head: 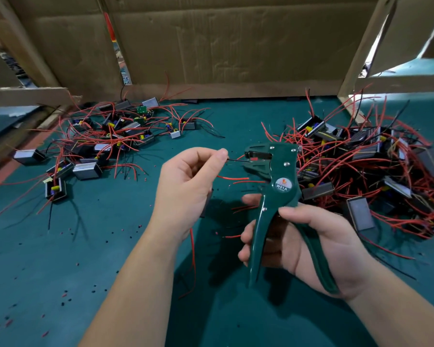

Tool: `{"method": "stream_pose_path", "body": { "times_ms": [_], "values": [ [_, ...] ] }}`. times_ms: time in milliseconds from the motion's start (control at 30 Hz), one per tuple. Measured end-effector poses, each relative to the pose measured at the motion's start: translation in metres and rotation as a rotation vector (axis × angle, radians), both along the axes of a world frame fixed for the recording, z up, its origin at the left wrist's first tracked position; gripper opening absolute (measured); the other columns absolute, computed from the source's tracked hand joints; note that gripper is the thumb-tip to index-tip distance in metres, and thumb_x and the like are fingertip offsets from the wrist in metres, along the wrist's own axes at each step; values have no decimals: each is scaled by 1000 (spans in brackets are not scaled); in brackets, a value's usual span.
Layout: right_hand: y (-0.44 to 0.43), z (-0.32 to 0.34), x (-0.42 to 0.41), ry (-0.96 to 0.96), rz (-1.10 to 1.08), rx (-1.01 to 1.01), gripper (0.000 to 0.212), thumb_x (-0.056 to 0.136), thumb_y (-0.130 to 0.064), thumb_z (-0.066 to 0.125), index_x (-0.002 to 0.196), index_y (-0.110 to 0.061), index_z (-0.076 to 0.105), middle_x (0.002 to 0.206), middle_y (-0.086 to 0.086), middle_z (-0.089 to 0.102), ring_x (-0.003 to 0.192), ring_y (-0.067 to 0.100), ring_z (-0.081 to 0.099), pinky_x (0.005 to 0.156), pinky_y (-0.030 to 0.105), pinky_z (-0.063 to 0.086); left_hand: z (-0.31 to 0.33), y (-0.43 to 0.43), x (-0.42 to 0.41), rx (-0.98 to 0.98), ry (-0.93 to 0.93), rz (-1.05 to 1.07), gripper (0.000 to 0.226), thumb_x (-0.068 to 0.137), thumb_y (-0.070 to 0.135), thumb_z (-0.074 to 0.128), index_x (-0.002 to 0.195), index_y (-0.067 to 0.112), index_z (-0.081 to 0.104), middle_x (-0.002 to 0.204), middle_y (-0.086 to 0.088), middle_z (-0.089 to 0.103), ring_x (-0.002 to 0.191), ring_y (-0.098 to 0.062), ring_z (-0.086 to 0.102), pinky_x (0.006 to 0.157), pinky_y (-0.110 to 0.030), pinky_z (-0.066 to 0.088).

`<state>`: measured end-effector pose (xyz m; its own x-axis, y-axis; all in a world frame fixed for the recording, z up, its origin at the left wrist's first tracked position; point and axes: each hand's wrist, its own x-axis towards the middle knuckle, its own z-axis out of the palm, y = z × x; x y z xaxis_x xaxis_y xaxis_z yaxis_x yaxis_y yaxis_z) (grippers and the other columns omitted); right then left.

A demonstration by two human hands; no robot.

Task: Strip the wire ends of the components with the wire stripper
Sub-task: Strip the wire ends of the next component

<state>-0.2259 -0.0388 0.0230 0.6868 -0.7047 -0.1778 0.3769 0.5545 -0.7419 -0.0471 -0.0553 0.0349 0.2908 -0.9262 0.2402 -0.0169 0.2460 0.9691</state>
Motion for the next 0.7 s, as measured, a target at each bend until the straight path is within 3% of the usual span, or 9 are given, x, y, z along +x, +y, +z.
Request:
{"method": "stream_pose_path", "body": {
  "times_ms": [100,333,700],
  "values": [
    [4,1,2,-53,62,-48,61,61,-29,82,113,-2,65,86,28,64,76,44,64,76,52,53,1,1,0,-18,-39,6,14,86,20,67,72,19,64,45,16,46,43,2,33,43,-9,29],
    [7,0,2,-22,60,-90,49,65,-32,82,103,-5,66,83,30,63,73,43,64,71,51,53,-2,0,2,-35,-44,81,19,83,27,70,64,27,70,48,14,41,48,-7,28,42,-19,24],
    [10,1,4,102,-23,-122,55,59,-56,81,88,-12,67,73,25,63,62,39,65,58,42,53,-4,0,1,-56,-88,68,18,84,21,70,67,20,67,45,15,40,43,-3,25,40,-13,24]
  ]
}}
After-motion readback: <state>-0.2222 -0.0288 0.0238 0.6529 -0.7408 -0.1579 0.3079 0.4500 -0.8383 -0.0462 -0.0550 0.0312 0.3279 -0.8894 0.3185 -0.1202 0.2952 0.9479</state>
